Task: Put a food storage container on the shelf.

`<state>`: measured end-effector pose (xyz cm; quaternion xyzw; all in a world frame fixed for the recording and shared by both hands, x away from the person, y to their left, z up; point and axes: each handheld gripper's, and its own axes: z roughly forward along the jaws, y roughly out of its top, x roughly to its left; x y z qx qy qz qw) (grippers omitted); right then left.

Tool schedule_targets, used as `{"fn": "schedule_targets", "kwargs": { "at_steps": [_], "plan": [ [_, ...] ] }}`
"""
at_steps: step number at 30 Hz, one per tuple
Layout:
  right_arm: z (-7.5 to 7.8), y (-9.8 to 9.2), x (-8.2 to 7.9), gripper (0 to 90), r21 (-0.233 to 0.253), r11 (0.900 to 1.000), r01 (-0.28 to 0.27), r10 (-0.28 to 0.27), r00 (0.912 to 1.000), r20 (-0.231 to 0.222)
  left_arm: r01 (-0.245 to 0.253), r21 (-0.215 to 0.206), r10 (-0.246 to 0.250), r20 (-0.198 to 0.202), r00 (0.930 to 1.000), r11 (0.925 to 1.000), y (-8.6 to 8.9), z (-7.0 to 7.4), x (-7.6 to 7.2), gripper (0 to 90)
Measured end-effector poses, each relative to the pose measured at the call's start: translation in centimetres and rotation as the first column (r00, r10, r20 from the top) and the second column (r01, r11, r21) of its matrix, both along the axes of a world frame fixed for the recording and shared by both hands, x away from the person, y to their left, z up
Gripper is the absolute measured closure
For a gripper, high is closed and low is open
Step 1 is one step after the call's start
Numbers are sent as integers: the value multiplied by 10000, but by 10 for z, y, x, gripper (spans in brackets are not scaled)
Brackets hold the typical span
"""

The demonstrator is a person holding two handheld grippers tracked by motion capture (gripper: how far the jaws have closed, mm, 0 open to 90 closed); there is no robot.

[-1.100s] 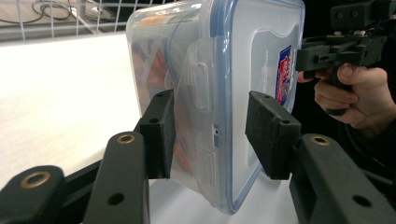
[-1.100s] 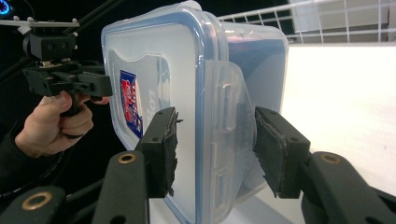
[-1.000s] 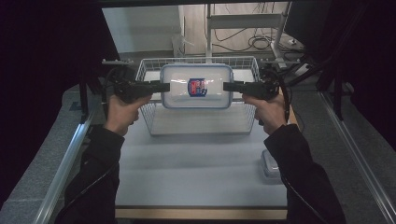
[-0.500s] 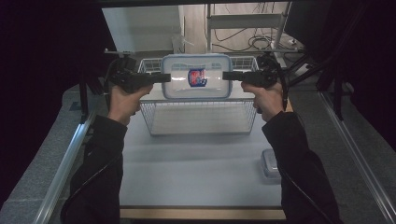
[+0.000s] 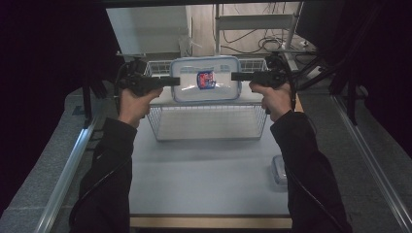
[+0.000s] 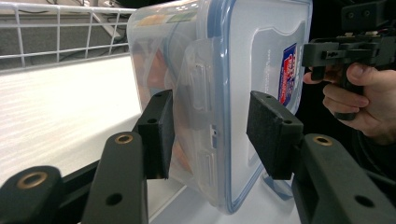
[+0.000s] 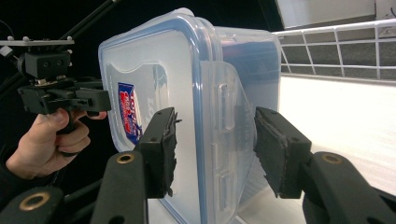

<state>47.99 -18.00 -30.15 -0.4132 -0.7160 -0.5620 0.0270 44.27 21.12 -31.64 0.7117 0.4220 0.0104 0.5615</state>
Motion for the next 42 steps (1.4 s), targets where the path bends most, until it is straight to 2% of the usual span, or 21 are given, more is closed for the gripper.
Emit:
{"fn": "schedule_targets", "kwargs": {
  "at_steps": [4,12,22,30,31,32,34,35,36,37,40,42],
  "plan": [
    [-2,-1,2,501,93,10000,-28,29,10000,-73,-26,24,26,-17,10000,10000,-1,1,0,526],
    [-3,-1,4,498,95,10000,-10,10,10000,-10,-130,-53,131,259,9996,9999,0,-2,0,518],
    [-4,3,6,477,-46,9997,229,-227,9992,329,-346,45,345,328,9989,9994,-2,-3,0,496],
    [-3,7,4,462,-483,9978,452,-423,9974,589,-554,282,543,384,9978,9981,-5,-3,0,462],
    [-5,7,4,485,-804,9956,475,-418,9966,712,-638,305,628,332,9975,9975,-5,-4,0,448],
    [-5,7,4,485,-804,9956,475,-418,9966,712,-638,305,628,332,9975,9975,-5,-4,0,438],
    [-8,10,4,480,-904,9947,499,-441,9969,654,-791,440,776,361,9963,9959,-5,-5,1,453],
    [-9,11,5,443,-1053,9926,601,-532,9964,665,-838,617,818,340,9961,9946,-6,-6,2,427],
    [-11,11,6,449,-888,9937,688,-638,9963,582,-862,614,845,295,9960,9944,-6,-8,2,442],
    [-12,9,6,484,-594,9950,807,-774,9954,562,-1067,274,1057,333,9938,9939,-3,-9,3,456],
    [-13,5,8,495,-438,9968,667,-649,9970,424,-1026,304,1017,292,9944,9943,-3,-9,5,456],
    [-13,5,7,496,-423,9969,659,-640,9969,465,-1056,414,1040,400,9938,9935,-4,-9,4,452]
  ]
}}
